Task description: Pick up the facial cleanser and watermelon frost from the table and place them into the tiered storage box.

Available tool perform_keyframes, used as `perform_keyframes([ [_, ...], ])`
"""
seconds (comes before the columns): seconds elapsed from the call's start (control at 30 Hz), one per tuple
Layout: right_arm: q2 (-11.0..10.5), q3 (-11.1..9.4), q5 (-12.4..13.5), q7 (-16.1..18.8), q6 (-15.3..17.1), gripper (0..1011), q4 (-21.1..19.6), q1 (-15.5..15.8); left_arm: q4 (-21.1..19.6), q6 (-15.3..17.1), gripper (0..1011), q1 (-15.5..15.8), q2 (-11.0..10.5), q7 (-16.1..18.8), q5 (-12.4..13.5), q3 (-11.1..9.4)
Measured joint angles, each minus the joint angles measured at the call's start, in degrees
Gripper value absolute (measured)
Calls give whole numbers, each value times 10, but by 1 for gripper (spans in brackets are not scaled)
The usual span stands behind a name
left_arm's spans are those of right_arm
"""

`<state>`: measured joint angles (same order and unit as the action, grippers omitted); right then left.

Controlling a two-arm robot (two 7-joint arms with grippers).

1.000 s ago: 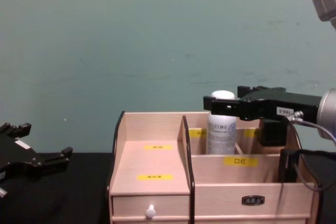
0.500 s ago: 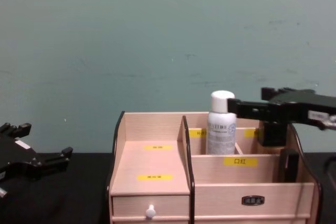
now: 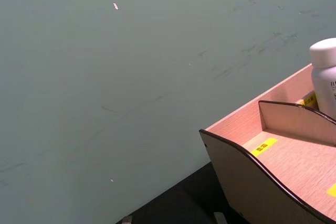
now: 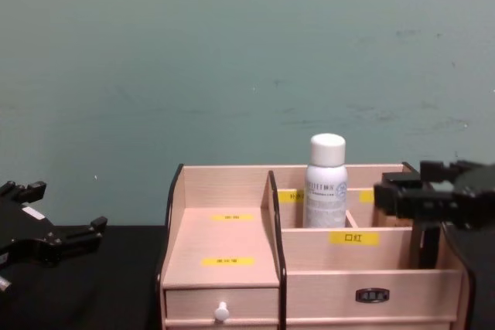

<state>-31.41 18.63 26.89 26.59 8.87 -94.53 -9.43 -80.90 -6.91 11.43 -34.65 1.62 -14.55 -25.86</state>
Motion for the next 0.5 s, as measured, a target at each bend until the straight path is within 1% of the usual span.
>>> perform_keyframes([
  [0.2,-28,0,9,13,-3,1002,-20,27,0,0,1001,0,0,0,0,0],
  [0.23,-37,1,12,17,-4,1002,-25,34,0,0,1001,0,0,0,0,0],
  [0.3,-45,1,14,21,-6,1002,-29,42,0,0,1001,0,0,0,0,0],
  [0.33,-53,2,15,25,-7,1002,-32,48,0,0,1001,0,0,0,0,0],
  [0.5,-74,6,18,35,-15,1002,-40,66,0,0,1001,0,0,0,0,0],
])
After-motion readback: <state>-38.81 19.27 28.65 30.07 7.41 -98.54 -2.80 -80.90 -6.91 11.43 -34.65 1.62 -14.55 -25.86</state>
